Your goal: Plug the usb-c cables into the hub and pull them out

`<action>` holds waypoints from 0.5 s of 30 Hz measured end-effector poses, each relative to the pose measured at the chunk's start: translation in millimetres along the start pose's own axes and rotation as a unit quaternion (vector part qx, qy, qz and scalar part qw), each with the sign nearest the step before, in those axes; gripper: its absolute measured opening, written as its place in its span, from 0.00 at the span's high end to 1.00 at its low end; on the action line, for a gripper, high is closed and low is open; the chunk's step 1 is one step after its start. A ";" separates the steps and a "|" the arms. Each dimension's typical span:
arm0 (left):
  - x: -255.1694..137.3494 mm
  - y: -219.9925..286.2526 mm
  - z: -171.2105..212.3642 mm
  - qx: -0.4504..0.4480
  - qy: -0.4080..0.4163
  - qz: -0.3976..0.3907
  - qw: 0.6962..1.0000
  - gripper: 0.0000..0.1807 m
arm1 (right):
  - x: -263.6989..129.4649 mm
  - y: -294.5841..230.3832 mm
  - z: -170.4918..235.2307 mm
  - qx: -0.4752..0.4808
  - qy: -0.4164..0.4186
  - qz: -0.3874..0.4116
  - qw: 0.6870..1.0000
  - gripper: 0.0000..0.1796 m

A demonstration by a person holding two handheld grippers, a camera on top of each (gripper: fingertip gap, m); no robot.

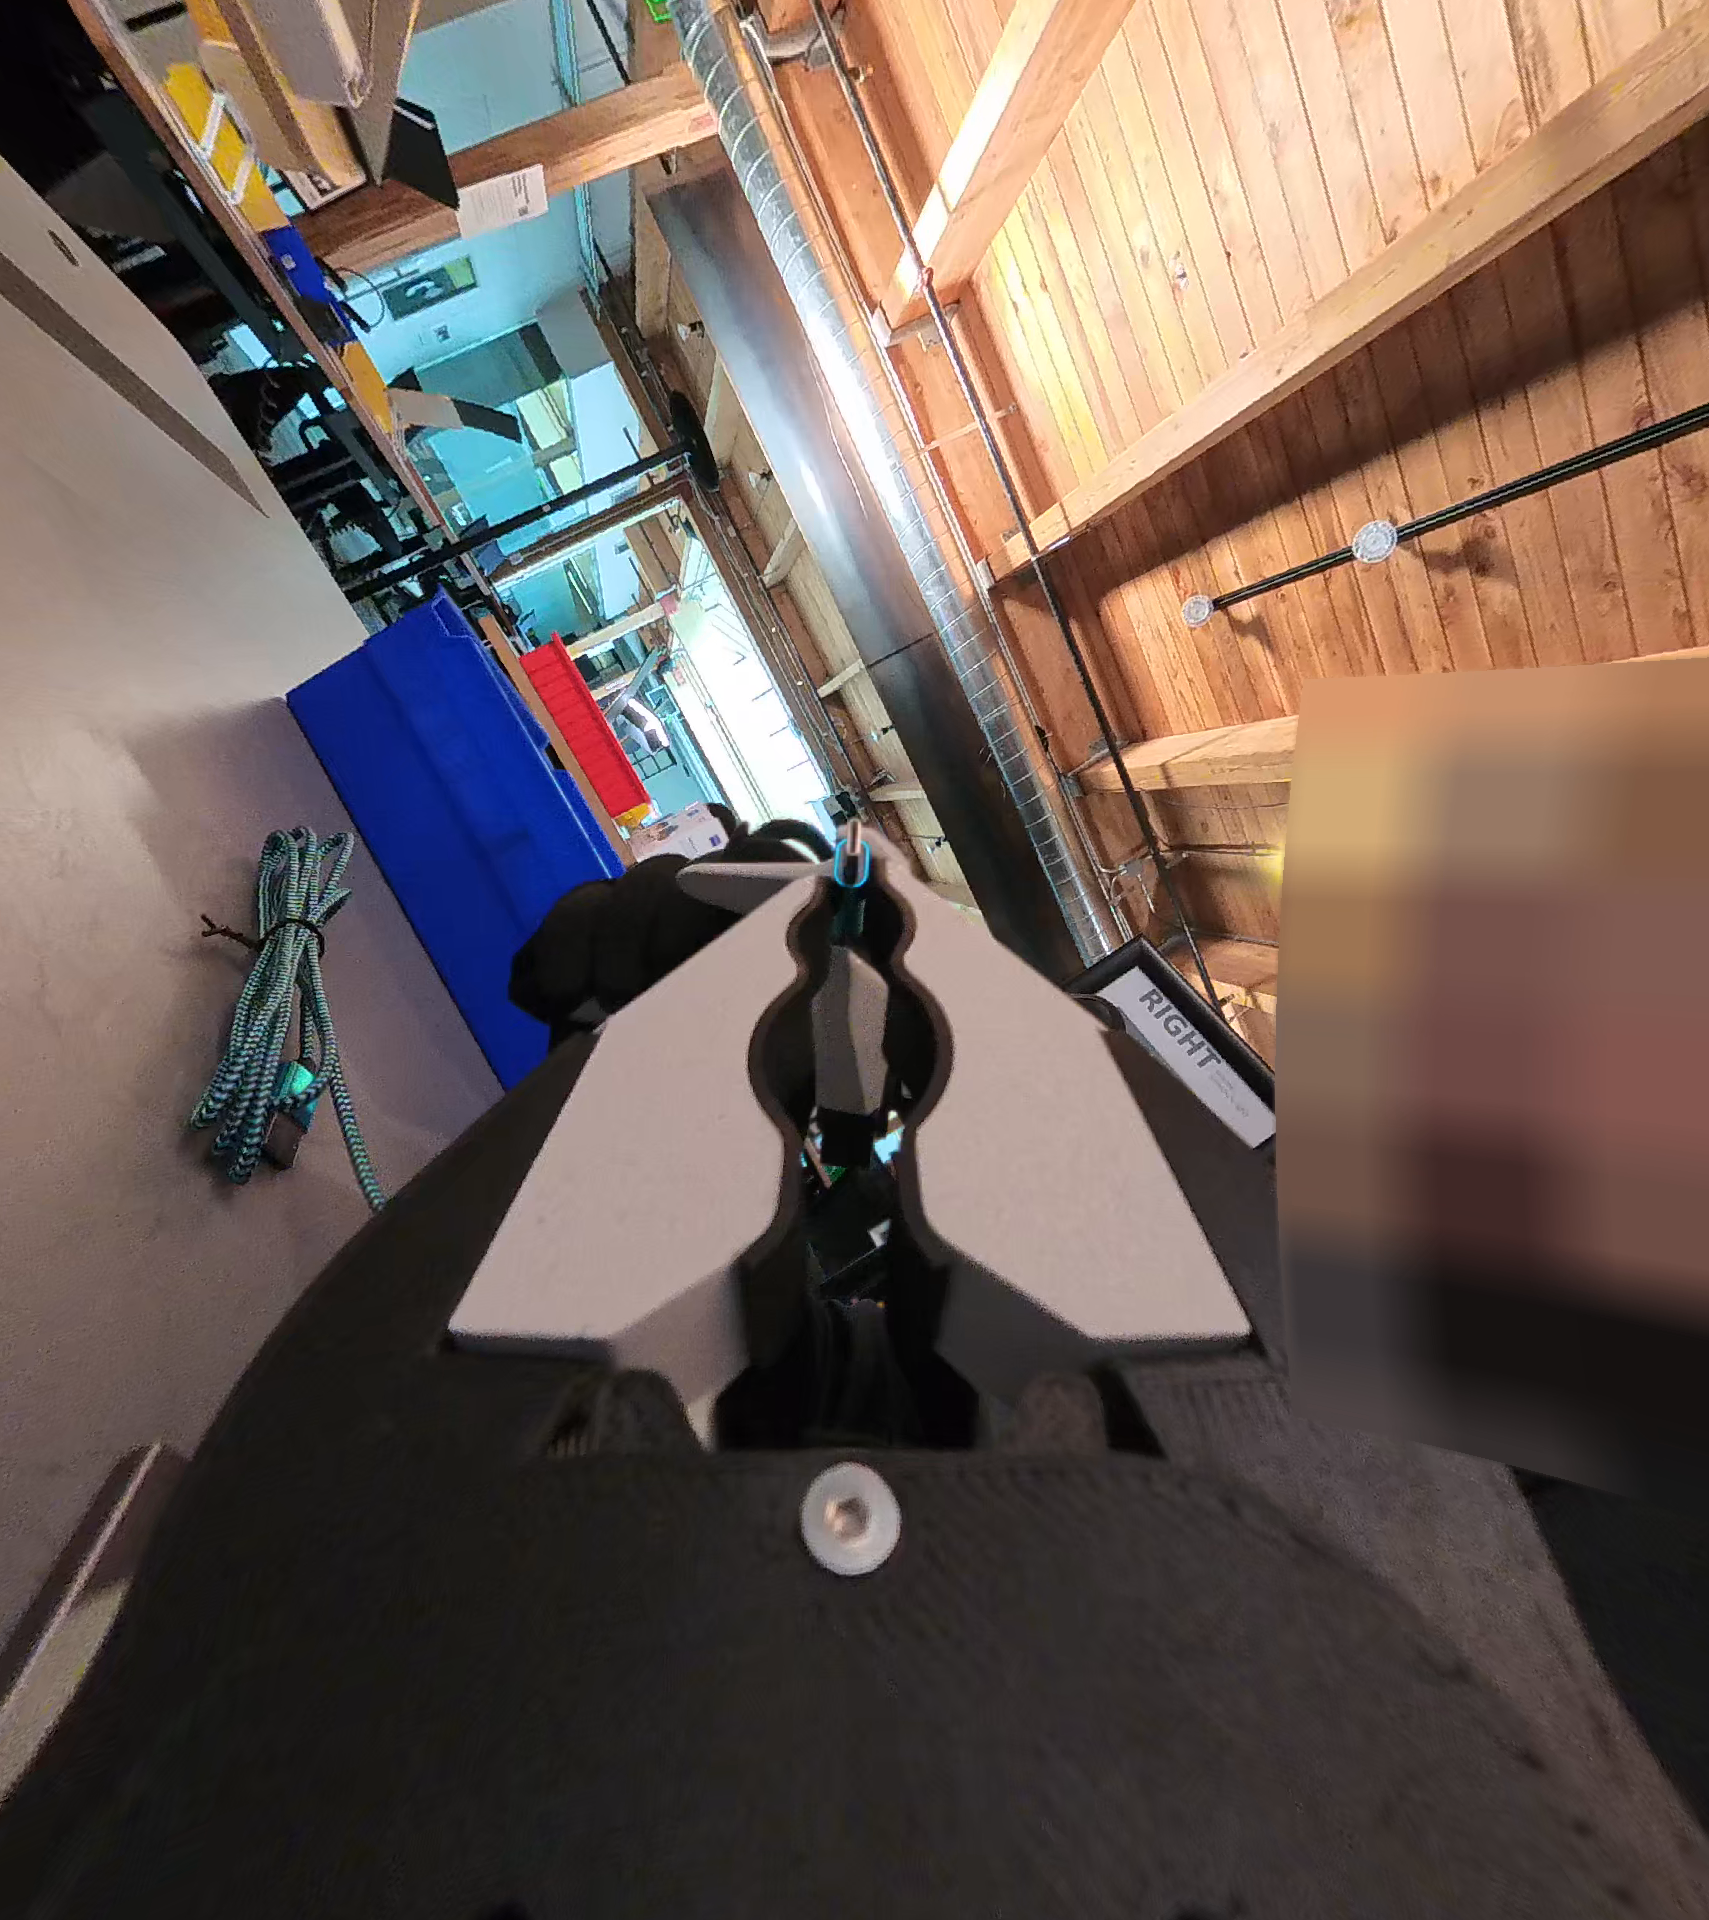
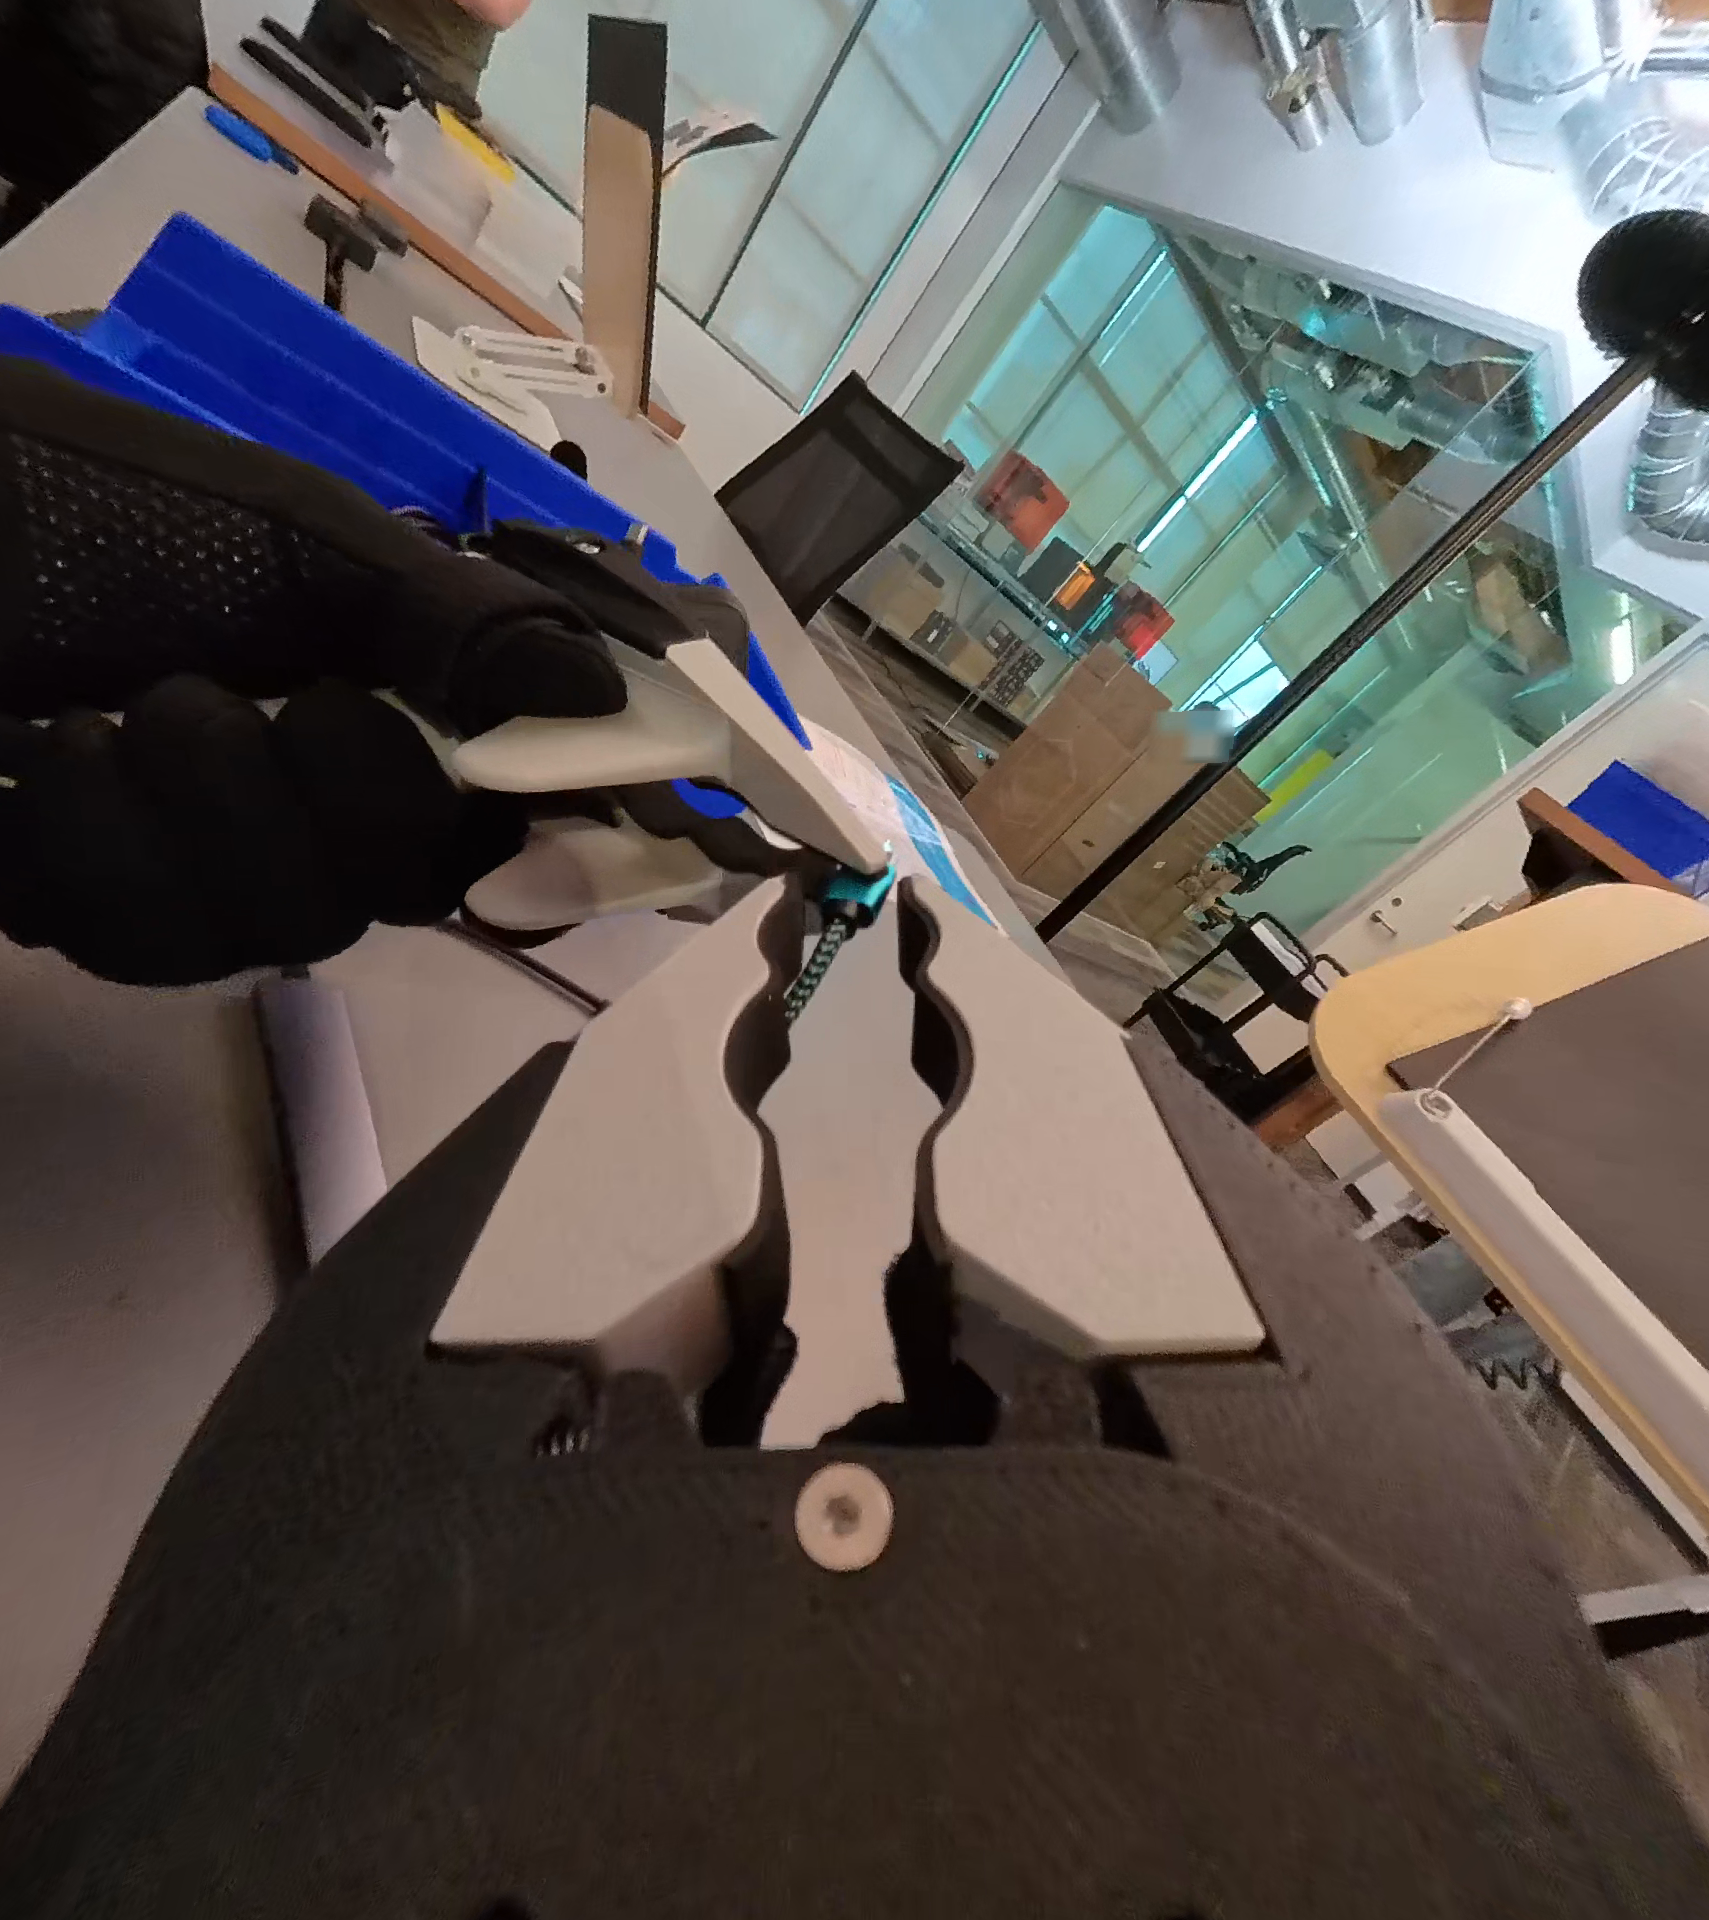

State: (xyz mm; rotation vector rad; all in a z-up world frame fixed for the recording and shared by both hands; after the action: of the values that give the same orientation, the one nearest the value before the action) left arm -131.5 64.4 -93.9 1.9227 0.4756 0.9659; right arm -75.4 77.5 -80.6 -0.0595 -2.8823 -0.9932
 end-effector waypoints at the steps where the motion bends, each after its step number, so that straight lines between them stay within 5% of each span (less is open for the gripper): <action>1: 0.3 -0.5 0.2 -0.002 -0.001 0.003 1.000 0.98 | -0.1 -0.4 1.0 -0.002 -0.002 0.001 1.000 0.92; 9: -1.2 -6.0 -0.5 0.039 -0.005 -0.026 0.999 0.98 | -0.3 -1.4 8.4 0.029 -0.016 -0.006 0.999 0.95; 12: -6.8 -1.4 -6.8 0.130 -0.003 -0.064 0.989 0.93 | -0.3 -2.5 11.7 0.107 -0.008 -0.041 0.993 0.96; 15: -12.3 7.2 -9.1 0.293 -0.037 -0.136 0.946 0.89 | -4.0 0.4 15.4 0.167 -0.006 -0.067 0.984 0.96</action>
State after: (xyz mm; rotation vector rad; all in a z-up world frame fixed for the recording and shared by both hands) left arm -146.6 57.6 -90.5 2.3213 1.0442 0.6038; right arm -72.5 87.3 -92.8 0.1537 -3.0518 -0.5124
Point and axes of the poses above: each gripper's, where its closed fingertips meet, x out along the fingers, z out of its underside, y = z × x across the jaws, the point moved 4 cm from there along -x, back along the fingers, and after that the axes turned 7 degrees about y, right-handed, at the moved point
